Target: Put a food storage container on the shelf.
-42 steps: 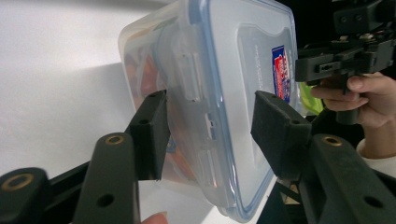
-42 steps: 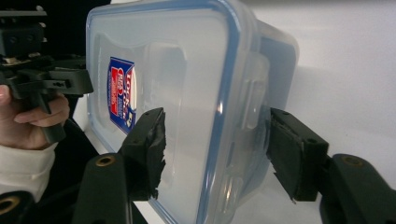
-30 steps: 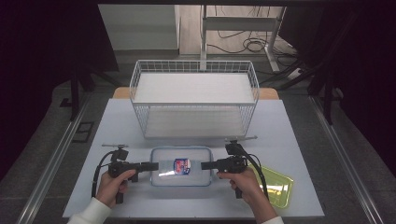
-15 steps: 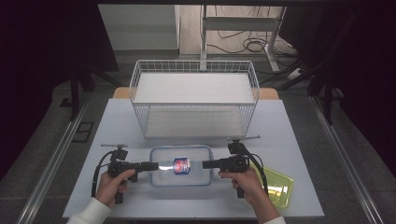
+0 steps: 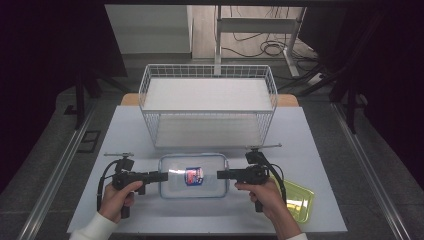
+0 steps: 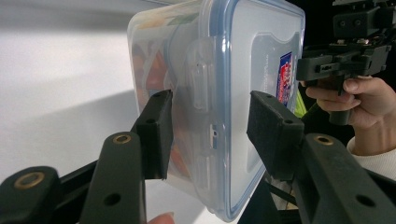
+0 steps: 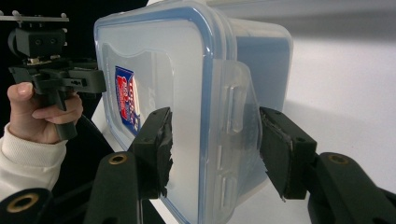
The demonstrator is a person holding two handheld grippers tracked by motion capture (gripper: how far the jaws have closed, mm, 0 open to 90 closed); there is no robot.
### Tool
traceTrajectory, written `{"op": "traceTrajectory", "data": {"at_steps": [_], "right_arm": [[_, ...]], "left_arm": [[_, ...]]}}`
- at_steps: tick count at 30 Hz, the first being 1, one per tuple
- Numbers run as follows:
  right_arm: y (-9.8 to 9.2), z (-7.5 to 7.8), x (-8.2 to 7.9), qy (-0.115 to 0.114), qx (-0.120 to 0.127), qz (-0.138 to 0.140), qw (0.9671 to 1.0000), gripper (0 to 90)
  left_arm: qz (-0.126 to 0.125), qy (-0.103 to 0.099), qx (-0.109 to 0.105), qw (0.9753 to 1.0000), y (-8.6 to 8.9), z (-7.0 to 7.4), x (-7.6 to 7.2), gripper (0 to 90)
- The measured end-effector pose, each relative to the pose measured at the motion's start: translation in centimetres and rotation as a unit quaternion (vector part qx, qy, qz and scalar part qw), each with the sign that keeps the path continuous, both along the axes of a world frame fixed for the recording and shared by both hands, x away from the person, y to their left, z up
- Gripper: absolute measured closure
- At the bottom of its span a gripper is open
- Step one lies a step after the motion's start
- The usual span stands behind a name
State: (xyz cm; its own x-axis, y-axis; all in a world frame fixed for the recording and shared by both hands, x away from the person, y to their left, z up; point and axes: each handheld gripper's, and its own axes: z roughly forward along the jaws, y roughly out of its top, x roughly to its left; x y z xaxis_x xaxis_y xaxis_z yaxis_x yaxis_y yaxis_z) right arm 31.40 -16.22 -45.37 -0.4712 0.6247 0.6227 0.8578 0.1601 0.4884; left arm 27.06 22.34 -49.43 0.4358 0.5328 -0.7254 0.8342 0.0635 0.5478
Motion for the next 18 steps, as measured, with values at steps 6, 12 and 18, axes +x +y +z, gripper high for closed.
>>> {"op": "traceTrajectory", "data": {"at_steps": [6, 12, 18], "right_arm": [[0.0, 0.5, -0.2, -0.012, 0.000, 0.002, 0.9999, 46.3], [-0.1, 1.3, -0.5, -0.026, 0.002, 0.002, 0.9997, 46.4], [-0.3, 2.6, -0.9, -0.045, 0.009, 0.002, 0.9990, 47.3]], "left_arm": [[-0.001, -0.009, 0.003, 1.0000, 0.0, 0.6, -0.2, 51.4], [0.001, -0.020, 0.004, 0.9998, -0.1, 1.6, -0.3, 51.5], [-0.002, -0.032, 0.001, 0.9995, -0.2, 2.7, -0.4, 51.5]]}}
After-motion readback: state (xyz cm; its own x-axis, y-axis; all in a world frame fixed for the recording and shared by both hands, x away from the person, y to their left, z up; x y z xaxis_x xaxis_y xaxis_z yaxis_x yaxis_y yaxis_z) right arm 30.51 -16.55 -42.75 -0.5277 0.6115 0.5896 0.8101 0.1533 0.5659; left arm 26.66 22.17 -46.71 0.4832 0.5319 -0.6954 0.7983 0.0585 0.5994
